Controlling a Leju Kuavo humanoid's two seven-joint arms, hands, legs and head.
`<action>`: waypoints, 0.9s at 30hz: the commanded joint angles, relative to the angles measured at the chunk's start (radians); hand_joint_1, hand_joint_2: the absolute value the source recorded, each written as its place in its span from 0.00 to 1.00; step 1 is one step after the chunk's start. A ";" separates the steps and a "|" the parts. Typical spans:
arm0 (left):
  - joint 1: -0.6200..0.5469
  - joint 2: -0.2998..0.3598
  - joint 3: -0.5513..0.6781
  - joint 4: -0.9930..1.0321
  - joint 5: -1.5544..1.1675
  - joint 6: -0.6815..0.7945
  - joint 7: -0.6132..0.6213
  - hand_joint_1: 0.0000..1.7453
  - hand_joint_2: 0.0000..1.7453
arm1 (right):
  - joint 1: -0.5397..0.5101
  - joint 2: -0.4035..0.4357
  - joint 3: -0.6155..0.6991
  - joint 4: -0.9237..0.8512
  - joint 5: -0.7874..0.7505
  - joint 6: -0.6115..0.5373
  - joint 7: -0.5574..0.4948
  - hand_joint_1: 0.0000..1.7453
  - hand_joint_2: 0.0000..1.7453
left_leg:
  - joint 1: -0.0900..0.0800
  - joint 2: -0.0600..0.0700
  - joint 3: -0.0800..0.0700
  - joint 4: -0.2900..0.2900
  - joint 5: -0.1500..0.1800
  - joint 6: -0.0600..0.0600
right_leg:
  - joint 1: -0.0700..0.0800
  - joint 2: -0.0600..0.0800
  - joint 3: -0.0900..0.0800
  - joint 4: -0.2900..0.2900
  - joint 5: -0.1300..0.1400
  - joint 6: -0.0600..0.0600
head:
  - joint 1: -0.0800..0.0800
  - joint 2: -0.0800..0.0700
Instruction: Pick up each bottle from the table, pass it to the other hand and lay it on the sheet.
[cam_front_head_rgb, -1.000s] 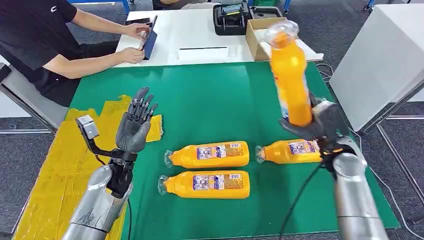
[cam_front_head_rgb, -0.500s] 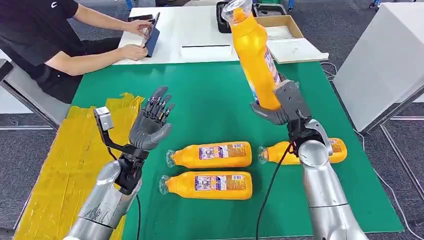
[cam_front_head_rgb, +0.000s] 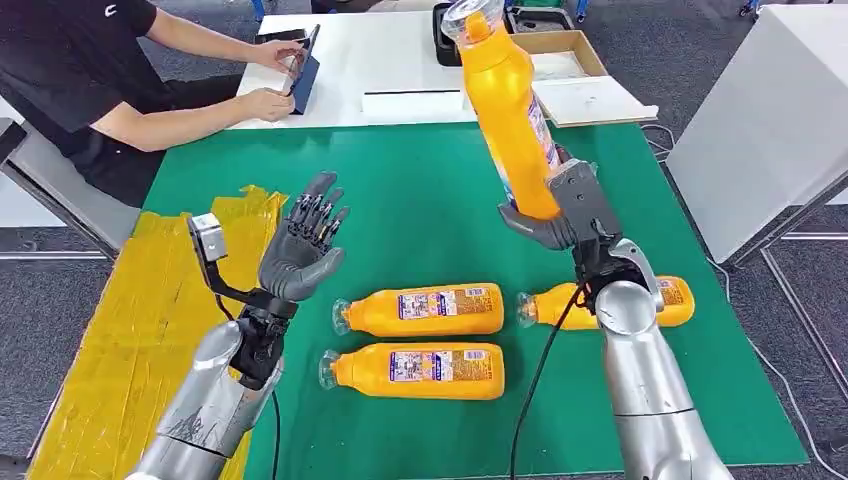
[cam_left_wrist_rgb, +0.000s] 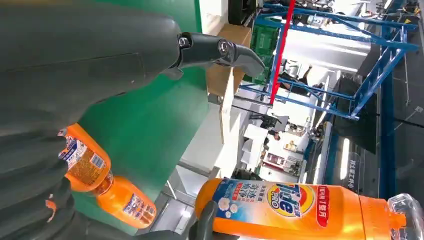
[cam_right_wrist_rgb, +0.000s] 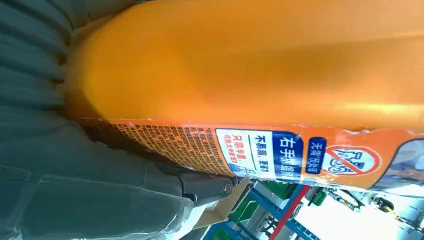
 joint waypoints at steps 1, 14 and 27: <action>-0.039 0.003 -0.104 0.060 0.060 -0.039 0.028 0.00 1.00 | 0.110 0.012 -0.030 -0.125 0.058 -0.076 0.021 1.00 1.00 | 0.000 -0.004 0.003 -0.001 0.000 -0.002 | 0.000 -0.006 0.004 -0.001 -0.002 0.000 | 0.000 0.000; -0.030 0.008 -0.134 -0.016 0.082 0.016 0.052 0.00 1.00 | 0.159 0.059 0.144 -0.133 0.040 -0.080 0.023 1.00 1.00 | 0.000 -0.001 0.003 0.000 -0.002 -0.002 | 0.000 -0.004 0.003 0.000 -0.002 0.000 | 0.000 0.000; -0.177 -0.024 -0.174 -0.036 0.116 0.165 0.127 0.00 1.00 | -0.182 0.289 0.555 0.537 0.031 -0.075 0.081 1.00 1.00 | 0.001 0.005 -0.001 0.000 0.002 -0.005 | 0.001 0.002 -0.003 0.002 0.001 -0.001 | 0.000 0.000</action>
